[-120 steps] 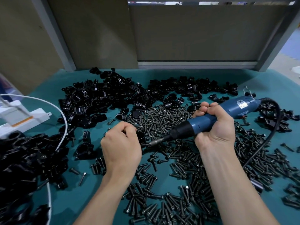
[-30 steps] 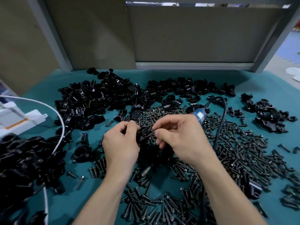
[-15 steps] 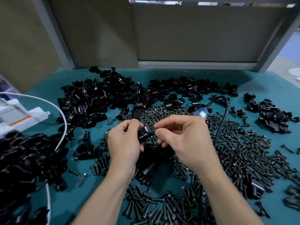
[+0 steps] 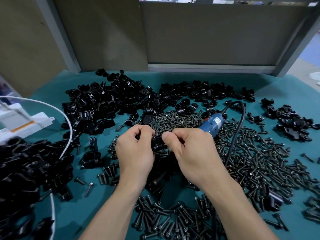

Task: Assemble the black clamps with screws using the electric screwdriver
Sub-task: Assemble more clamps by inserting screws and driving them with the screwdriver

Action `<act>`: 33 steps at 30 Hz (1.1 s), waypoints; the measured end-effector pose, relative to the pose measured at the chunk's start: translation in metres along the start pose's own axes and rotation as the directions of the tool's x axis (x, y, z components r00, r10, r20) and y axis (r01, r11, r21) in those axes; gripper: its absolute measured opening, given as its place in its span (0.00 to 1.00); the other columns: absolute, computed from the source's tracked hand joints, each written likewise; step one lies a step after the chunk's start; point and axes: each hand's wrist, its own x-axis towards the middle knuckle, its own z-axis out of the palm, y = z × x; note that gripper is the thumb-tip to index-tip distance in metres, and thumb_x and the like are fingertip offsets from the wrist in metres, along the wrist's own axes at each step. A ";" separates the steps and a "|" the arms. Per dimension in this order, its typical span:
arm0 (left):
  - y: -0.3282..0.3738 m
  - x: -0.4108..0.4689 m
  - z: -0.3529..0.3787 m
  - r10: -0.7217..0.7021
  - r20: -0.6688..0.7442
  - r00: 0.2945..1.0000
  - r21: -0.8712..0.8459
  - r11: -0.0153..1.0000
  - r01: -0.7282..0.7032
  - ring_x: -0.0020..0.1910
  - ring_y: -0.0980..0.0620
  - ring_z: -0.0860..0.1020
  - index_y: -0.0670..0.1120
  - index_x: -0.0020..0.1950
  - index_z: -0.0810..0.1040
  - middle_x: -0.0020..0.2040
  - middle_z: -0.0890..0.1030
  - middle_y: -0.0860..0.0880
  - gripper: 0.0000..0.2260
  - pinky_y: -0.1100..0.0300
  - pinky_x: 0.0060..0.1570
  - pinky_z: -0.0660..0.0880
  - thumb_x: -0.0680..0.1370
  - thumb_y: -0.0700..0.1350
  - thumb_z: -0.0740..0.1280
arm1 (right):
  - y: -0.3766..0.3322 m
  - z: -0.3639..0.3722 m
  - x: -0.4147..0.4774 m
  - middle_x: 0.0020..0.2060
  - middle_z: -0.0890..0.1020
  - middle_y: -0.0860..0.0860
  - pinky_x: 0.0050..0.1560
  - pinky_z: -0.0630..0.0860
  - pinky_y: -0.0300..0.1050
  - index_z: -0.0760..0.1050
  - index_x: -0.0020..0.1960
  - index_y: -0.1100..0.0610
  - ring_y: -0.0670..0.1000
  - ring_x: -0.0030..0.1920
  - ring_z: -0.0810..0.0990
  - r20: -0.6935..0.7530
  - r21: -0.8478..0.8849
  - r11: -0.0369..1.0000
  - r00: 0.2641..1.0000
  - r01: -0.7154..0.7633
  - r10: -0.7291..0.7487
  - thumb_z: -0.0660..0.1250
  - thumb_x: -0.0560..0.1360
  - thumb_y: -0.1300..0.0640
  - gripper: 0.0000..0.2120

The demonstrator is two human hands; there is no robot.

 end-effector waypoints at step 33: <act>-0.002 -0.001 -0.001 0.122 -0.104 0.987 0.027 0.992 -0.120 0.23 0.54 0.66 0.48 0.36 0.79 0.25 0.71 0.45 0.14 0.54 0.24 0.64 0.82 0.47 0.67 | -0.002 -0.014 -0.005 0.33 0.84 0.47 0.37 0.78 0.48 0.77 0.44 0.46 0.50 0.32 0.81 0.070 -0.027 0.998 0.996 0.058 -0.056 0.66 0.81 0.48 0.07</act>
